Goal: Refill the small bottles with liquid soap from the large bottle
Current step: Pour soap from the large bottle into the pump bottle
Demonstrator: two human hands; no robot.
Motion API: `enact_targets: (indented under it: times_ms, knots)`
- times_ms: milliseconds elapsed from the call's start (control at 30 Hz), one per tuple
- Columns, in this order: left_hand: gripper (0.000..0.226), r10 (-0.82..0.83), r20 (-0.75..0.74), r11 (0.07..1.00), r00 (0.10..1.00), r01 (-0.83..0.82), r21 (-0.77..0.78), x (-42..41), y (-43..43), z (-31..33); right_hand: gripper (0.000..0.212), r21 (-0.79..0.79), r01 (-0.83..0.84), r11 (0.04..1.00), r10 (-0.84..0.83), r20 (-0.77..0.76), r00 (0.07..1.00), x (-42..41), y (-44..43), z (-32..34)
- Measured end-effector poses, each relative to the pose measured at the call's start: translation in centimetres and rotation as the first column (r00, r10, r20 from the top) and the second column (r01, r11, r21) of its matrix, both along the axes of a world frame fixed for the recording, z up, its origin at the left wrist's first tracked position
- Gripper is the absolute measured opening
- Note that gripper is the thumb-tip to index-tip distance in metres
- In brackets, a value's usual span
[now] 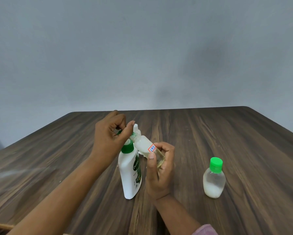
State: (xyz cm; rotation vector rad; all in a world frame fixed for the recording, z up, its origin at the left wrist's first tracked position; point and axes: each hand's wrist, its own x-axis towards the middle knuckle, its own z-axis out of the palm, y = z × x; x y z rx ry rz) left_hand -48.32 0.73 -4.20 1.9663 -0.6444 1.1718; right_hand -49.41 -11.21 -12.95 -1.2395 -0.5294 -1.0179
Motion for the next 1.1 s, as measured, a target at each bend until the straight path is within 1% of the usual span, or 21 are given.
enact_targets:
  times_ms: [33, 100, 167, 267, 333, 500, 567, 633, 733, 867, 933, 1100]
  knots:
    - [0.037, 0.004, 0.010, 1.000, 1.000, -0.004, -0.003, 0.0, -0.1, -0.2, 0.020, 0.002, 0.004, 1.000, -0.004, -0.002, 1.000, 0.0, 0.0, 0.0]
    - [0.037, 0.008, 0.006, 0.999, 1.000, -0.008, -0.033, 0.1, -0.3, -0.7, 0.010, 0.007, 0.005, 1.000, -0.005, -0.005, 1.000, 0.2, -0.1, -0.2]
    - [0.037, 0.010, -0.007, 0.998, 1.000, -0.010, -0.068, 0.0, -0.3, -1.0, 0.011, 0.012, 0.009, 1.000, -0.009, -0.006, 1.000, 0.2, -0.1, -0.3]
    - [0.037, 0.011, -0.003, 0.998, 1.000, -0.011, -0.066, -0.1, -0.4, -1.0, 0.012, 0.009, 0.010, 1.000, -0.010, -0.005, 1.000, 0.1, -0.1, -0.5]
    - [0.037, 0.010, -0.005, 0.999, 1.000, -0.010, -0.044, -0.2, -0.4, -0.7, 0.011, 0.000, 0.008, 1.000, -0.008, -0.005, 1.000, 0.1, -0.1, -0.5]
    - [0.038, 0.033, -0.019, 0.996, 0.999, -0.032, 0.087, -0.3, 0.1, 0.5, 0.014, -0.017, 0.007, 1.000, -0.007, 0.006, 1.000, -0.2, -0.1, -0.3]
    - [0.039, 0.041, -0.021, 0.993, 0.999, -0.038, 0.112, -0.2, 0.2, 0.7, 0.014, -0.014, 0.011, 1.000, -0.011, 0.014, 1.000, -0.1, -0.1, -0.1]
    - [0.037, 0.031, -0.021, 0.996, 0.999, -0.029, 0.082, -0.1, 0.2, 0.5, 0.014, -0.006, 0.017, 1.000, -0.017, 0.015, 1.000, 0.0, -0.1, 0.0]
    - [0.039, 0.011, -0.037, 1.000, 0.999, -0.011, -0.001, 0.1, -0.2, -0.4, 0.012, 0.015, 0.029, 0.999, -0.029, -0.001, 1.000, 0.0, -0.2, -0.1]
    - [0.038, 0.009, -0.040, 1.000, 0.999, -0.010, -0.030, 0.0, -0.3, -0.7, 0.013, 0.016, 0.015, 1.000, -0.015, 0.004, 1.000, -0.2, -0.3, -0.2]
    - [0.038, 0.008, -0.040, 1.000, 0.999, -0.009, -0.011, -0.1, -0.1, -0.4, 0.012, -0.001, 0.013, 1.000, -0.013, 0.009, 1.000, -0.2, -0.2, -0.2]
    - [0.038, 0.023, -0.048, 0.994, 0.999, -0.018, 0.107, 0.0, 0.1, 0.9, 0.015, -0.002, 0.010, 1.000, -0.010, 0.007, 1.000, 0.0, -0.2, -0.2]
